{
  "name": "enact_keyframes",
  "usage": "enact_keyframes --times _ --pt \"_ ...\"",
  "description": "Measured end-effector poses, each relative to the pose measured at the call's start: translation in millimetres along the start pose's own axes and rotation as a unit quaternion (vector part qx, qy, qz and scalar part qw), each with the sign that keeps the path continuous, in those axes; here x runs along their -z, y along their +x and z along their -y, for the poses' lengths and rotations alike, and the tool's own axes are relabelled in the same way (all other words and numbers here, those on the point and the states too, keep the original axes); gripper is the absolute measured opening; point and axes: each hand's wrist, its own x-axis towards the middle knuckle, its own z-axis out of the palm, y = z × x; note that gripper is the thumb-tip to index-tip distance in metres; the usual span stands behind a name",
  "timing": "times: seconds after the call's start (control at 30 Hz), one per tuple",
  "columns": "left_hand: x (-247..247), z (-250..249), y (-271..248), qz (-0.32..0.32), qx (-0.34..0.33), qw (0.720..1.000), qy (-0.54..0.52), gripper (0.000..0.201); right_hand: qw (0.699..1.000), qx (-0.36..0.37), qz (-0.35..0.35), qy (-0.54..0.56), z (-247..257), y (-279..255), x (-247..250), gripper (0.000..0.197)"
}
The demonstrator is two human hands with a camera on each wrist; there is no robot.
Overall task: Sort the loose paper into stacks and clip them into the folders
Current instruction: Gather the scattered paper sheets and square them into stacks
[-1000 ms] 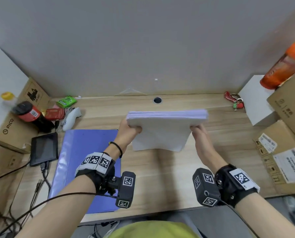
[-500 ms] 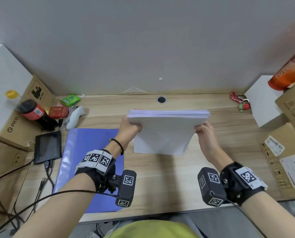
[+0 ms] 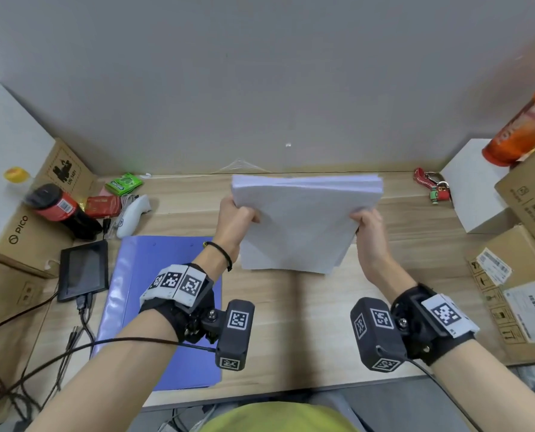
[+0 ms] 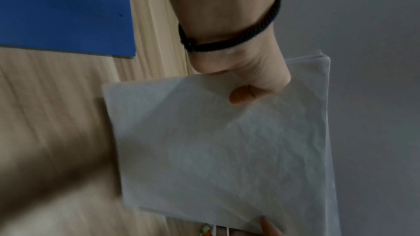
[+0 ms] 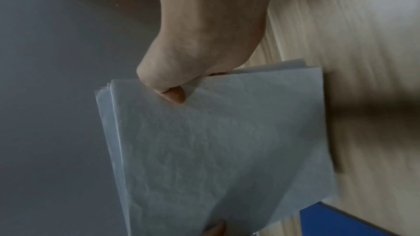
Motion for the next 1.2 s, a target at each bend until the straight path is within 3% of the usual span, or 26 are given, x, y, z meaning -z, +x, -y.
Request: enact_keyframes --times 0.17,0.43,0.57,0.7,0.8,0.9,0.97,1.07,1.2 --pt "8.6 32.7 -11.0 0.034 0.025 0.999 0.019 0.038 0.998 -0.054 0.029 -0.013 -38.3 -8.0 15.9 0.019" --pt "4.9 42.5 -14.3 0.019 0.042 0.998 -0.034 0.026 0.993 -0.101 0.054 -0.016 -53.9 -12.3 11.5 0.040" --pt "11.7 47.9 -10.4 0.017 0.042 0.998 -0.038 0.034 0.991 -0.104 0.052 -0.061 -53.9 -10.4 20.7 0.035" --pt "9.1 52.4 -13.8 0.025 0.049 0.998 -0.031 0.034 0.986 -0.122 0.087 -0.077 -58.7 -16.1 15.3 0.043" --pt "11.5 53.6 -13.0 0.020 0.055 0.998 -0.026 0.034 0.984 -0.131 0.083 -0.092 -58.1 -14.8 18.4 0.039" --pt "16.0 56.6 -12.2 0.019 0.064 0.998 0.005 0.015 0.985 -0.123 0.072 -0.100 -59.2 -13.7 22.2 0.028" --pt "15.5 59.9 -12.8 0.016 0.078 0.996 0.029 0.026 0.984 -0.126 0.077 -0.101 -61.0 -16.4 17.3 0.025" --pt "12.3 58.2 -15.9 0.018 0.085 0.996 0.031 0.021 0.986 -0.131 0.055 -0.091 -60.7 -17.7 8.8 0.022" --pt "11.9 46.5 -10.3 0.024 0.063 0.998 -0.003 0.033 0.991 -0.109 0.029 -0.066 -45.4 -13.1 -0.2 0.013"
